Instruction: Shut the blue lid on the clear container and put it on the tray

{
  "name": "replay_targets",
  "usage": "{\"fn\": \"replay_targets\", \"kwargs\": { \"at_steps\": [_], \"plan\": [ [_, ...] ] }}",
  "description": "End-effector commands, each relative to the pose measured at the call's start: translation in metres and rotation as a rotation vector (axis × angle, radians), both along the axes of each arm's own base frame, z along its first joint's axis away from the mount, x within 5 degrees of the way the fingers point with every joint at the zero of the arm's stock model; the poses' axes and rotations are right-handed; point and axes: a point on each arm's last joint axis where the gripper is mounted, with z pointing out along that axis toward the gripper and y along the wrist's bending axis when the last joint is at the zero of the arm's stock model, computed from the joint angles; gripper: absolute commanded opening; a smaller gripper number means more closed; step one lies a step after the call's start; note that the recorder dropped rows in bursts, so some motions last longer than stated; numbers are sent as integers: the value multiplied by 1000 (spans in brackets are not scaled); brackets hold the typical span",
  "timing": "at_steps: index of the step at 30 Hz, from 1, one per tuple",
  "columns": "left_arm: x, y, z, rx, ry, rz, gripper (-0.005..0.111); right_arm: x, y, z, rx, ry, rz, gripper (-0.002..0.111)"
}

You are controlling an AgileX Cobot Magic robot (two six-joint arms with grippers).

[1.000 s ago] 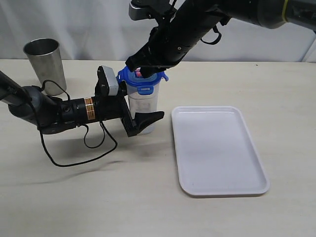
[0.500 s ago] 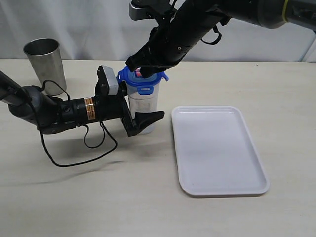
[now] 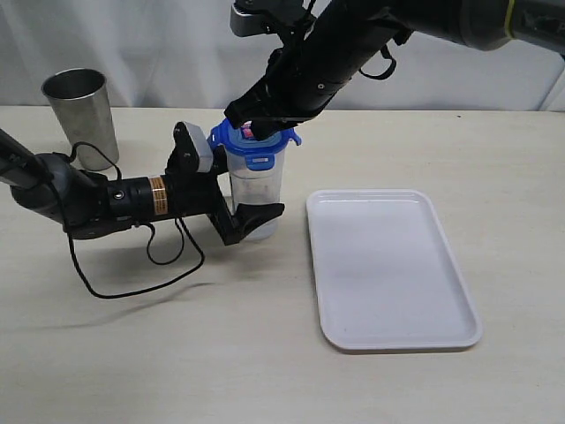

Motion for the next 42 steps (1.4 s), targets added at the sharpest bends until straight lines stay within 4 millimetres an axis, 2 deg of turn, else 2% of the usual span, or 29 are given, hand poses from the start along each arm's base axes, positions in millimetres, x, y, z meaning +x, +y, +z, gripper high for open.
{"fn": "replay_targets", "kwargs": {
  "at_steps": [1, 8, 10, 21, 23, 26, 33, 36, 39, 42],
  "plan": [
    [-1, -3, 7, -62, -27, -32, 93, -2, -1, -13, -42, 61, 13, 4],
    [-2, -4, 10, -88, -38, -53, 93, -3, -1, -13, -46, 70, 16, 4],
    [-3, -4, 12, -108, -44, -57, 89, -3, -1, -13, -50, 77, 19, 4],
    [-6, -4, 10, -87, -37, -93, 19, -4, -1, -14, -51, 80, 20, 4],
    [-8, -5, 9, -77, -28, -120, 2, -3, -1, -12, -49, 75, 19, 5],
    [-8, -4, 8, -87, 24, -110, 0, -3, -1, -1, -40, 54, 28, 9],
    [-3, 2, 8, -135, 140, -44, 0, -7, -2, 59, 63, -64, -17, 41],
    [-1, 5, 8, -141, 153, -30, 0, -11, -9, 78, 88, -80, -106, 47],
    [-1, 6, 7, -138, 154, -27, 0, -10, -17, 80, 48, -73, -202, 47],
    [-1, 6, 7, -138, 154, -27, 0, -9, -22, 68, -30, -9, -231, 47]
  ]
}}
